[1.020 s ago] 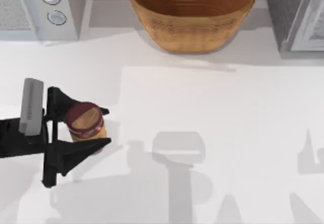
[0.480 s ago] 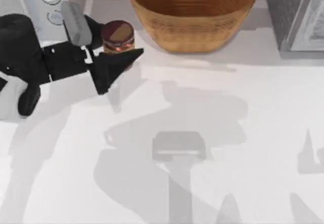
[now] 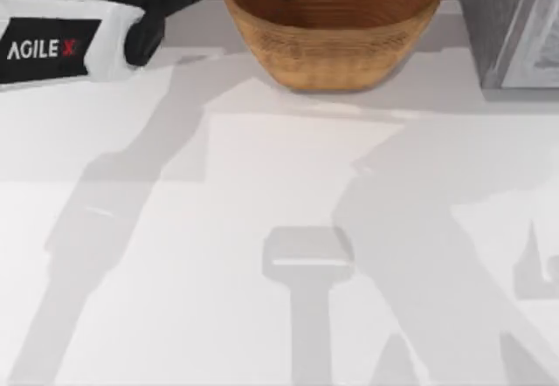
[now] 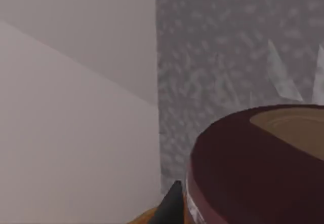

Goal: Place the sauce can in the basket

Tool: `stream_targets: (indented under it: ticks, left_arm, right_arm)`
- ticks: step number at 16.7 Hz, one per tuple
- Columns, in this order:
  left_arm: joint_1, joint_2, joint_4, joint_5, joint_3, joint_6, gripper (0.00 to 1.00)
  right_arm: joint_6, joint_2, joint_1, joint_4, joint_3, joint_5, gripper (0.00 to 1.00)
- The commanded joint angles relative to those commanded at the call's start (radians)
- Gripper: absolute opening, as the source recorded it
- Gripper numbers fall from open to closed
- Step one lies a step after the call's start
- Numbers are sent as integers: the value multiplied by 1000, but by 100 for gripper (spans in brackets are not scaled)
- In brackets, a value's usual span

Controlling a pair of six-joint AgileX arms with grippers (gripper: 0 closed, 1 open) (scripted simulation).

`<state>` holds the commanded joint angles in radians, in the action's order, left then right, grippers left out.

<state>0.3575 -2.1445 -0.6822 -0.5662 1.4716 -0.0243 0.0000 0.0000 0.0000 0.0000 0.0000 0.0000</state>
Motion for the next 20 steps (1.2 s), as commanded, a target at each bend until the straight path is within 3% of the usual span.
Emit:
stream_targets:
  ticks: [4,11,20]
  left_arm:
    - [41,-33,109,122,129,10,0]
    - [41,-41,115,127,146,9,0]
    - [72,-204,167,154,357,12,0]
  right_arm:
    - [0,0,0,0,0,0,100]
    - [0,0,0,0,0,0,100]
    - [0,0,0,0,0,0,100]
